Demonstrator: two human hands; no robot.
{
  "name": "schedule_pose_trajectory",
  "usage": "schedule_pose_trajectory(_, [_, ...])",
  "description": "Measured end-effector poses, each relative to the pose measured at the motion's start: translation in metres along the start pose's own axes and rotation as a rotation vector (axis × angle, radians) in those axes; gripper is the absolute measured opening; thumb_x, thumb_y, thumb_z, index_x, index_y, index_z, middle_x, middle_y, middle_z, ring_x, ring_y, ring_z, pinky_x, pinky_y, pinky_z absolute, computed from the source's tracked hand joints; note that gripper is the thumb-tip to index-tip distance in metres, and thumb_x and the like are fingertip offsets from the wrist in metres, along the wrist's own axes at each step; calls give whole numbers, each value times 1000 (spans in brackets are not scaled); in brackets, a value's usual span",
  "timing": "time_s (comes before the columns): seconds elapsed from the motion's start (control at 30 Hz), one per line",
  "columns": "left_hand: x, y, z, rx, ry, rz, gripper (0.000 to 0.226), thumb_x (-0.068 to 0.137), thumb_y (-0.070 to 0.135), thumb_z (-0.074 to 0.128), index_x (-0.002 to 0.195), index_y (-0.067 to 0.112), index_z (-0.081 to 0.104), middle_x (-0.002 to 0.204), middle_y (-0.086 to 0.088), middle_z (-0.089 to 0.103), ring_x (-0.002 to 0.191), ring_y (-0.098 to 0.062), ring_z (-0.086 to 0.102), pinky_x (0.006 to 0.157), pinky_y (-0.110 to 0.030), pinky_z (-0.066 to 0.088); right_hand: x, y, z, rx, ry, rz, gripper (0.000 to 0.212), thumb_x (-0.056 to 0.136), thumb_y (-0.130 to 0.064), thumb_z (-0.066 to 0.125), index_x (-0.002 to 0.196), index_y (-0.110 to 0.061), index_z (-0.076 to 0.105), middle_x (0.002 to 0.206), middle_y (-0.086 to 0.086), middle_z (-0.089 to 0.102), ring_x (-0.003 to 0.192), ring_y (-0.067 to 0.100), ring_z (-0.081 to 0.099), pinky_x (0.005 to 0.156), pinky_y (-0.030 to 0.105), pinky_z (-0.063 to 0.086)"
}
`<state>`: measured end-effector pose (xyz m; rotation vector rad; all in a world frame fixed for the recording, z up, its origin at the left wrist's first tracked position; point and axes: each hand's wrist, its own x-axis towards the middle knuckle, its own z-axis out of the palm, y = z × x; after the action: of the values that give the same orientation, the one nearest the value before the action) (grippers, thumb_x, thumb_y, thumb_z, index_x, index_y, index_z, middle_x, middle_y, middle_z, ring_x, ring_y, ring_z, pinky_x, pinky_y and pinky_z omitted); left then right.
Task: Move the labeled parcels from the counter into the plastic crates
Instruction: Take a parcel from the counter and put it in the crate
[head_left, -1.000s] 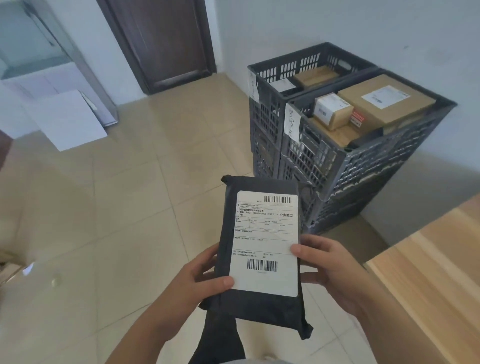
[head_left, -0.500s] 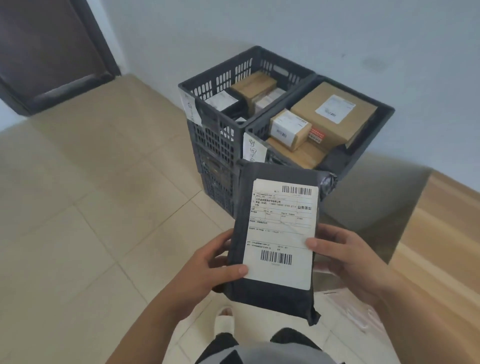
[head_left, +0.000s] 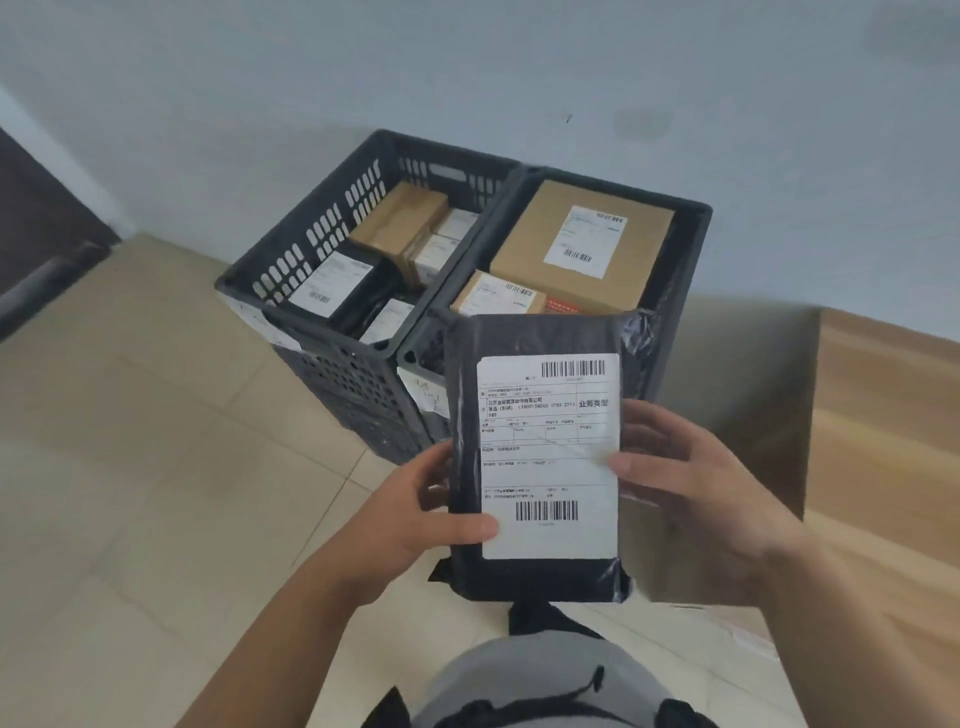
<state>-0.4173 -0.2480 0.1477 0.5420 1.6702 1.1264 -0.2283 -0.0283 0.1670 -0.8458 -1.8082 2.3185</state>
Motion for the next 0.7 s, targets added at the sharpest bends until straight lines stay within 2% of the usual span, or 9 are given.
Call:
schedule_pose_trajectory(0.07, [26, 21, -11, 97, 50, 23, 83, 63, 46, 93, 136, 51, 54, 128, 25, 69, 116, -3, 67, 85, -26, 58, 22, -21, -14, -109, 175, -106, 71, 63, -48, 93, 128, -49, 63, 125, -14, 71, 117, 8, 68, 97, 37, 51])
schedule_pose_trajectory(0.17, [65, 50, -31, 265, 140, 44, 70, 72, 34, 95, 115, 70, 53, 112, 35, 67, 104, 4, 67, 65, -19, 60, 57, -54, -36, -427, 394, -274, 89, 61, -63, 86, 140, -49, 48, 135, -23, 59, 124, -6, 55, 102, 22, 43])
schedule_pose_trajectory(0.23, [88, 67, -44, 390, 171, 70, 72, 74, 28, 94, 113, 70, 50, 107, 35, 65, 99, 10, 64, 62, -20, 60, 76, -73, -46, -622, 355, -356, 85, 69, -64, 81, 144, -51, 44, 144, -27, 47, 124, -14, 46, 101, 11, 32])
schedule_pose_trajectory(0.33, [116, 88, -56, 559, 137, 119, 90, 74, 29, 94, 143, 55, 43, 123, 35, 57, 110, 5, 61, 77, -18, 59, 102, -99, -56, -814, 172, -345, 81, 82, -50, 81, 152, -47, 39, 147, -29, 37, 129, -13, 35, 103, 8, 24])
schedule_pose_trajectory(0.4, [133, 100, -57, 614, 80, 152, 92, 75, 29, 93, 143, 59, 40, 129, 35, 55, 119, -2, 60, 94, -26, 58, 113, -117, -62, -909, 78, -290, 81, 86, -43, 79, 155, -44, 36, 152, -25, 39, 136, -4, 39, 115, 20, 31])
schedule_pose_trajectory(0.47, [148, 109, -57, 665, 16, 184, 88, 76, 28, 92, 127, 76, 39, 126, 43, 50, 120, -1, 58, 102, -30, 53, 118, -129, -70, -980, 30, -237, 78, 87, -38, 78, 154, -43, 38, 151, -22, 47, 135, 4, 47, 116, 34, 37])
schedule_pose_trajectory(0.53, [163, 116, -57, 706, -52, 205, 89, 78, 29, 91, 116, 86, 34, 117, 55, 44, 112, 11, 53, 98, -21, 48, 115, -137, -78, -1000, 29, -189, 80, 83, -36, 81, 152, -42, 41, 143, -25, 54, 130, 3, 52, 114, 35, 40])
schedule_pose_trajectory(0.6, [178, 120, -58, 713, -113, 214, 91, 79, 29, 90, 114, 88, 31, 111, 63, 39, 104, 18, 47, 88, -12, 45, 110, -138, -81, -1017, 70, -167, 83, 78, -40, 84, 152, -39, 45, 137, -25, 57, 125, -2, 55, 112, 30, 41])
schedule_pose_trajectory(0.7, [200, 119, -62, 675, -223, 220, 90, 78, 29, 91, 113, 88, 33, 110, 62, 39, 102, 21, 48, 71, 2, 43, 103, -138, -79, -1056, 151, -159, 85, 72, -51, 82, 149, -38, 50, 130, -29, 58, 115, -9, 58, 104, 21, 41])
